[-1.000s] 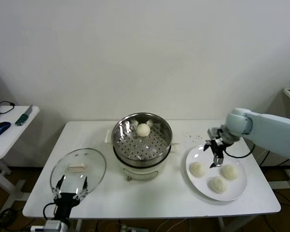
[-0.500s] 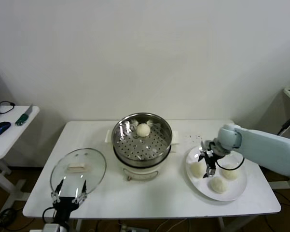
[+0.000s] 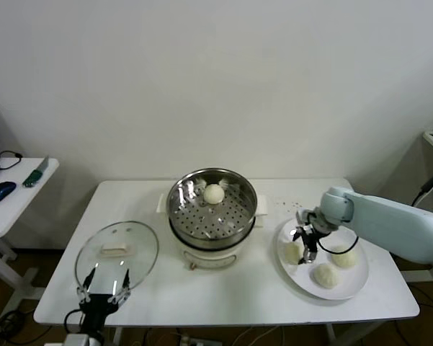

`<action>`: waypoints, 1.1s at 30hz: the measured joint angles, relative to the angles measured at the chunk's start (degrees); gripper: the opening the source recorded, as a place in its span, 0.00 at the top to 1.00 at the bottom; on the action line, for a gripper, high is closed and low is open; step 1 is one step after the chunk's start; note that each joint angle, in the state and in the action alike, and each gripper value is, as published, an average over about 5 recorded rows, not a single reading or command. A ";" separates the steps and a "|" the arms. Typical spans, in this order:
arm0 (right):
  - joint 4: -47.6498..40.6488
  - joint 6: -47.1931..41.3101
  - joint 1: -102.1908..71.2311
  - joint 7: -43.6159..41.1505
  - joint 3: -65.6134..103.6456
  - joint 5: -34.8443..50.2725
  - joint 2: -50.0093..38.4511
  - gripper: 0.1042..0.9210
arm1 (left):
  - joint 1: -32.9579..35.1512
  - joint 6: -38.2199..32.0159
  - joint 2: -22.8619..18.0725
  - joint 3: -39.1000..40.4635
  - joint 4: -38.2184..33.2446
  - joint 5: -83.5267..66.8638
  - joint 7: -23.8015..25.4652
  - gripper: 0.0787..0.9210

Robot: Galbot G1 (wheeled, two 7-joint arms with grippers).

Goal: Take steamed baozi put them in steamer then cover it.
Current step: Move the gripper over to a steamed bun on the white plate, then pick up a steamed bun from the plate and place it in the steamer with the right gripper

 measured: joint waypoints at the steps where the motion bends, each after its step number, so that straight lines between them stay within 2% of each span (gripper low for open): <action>1: -0.01 0.00 -0.05 -0.07 0.00 0.04 0.00 0.21 | 0.03 -0.01 -0.01 0.00 0.00 -0.01 0.00 0.12; 9: 0.33 -0.03 0.50 -0.30 -0.31 0.94 -0.35 0.31 | 0.37 -0.08 -0.03 -0.04 -0.12 -0.14 -0.04 0.12; 17: 1.77 0.49 6.62 0.11 -3.92 5.03 -1.88 0.31 | 1.11 -0.19 -0.03 0.01 -0.79 -0.28 -0.06 0.12; 25: 1.67 2.32 21.81 -0.17 -13.59 14.66 -0.11 0.31 | 1.09 -0.12 -0.17 0.83 -1.03 -0.32 -0.04 0.12; 33: 1.30 2.45 34.24 -0.52 -20.39 25.53 6.16 0.31 | 1.07 -0.24 0.11 1.71 -1.06 -0.25 0.05 0.12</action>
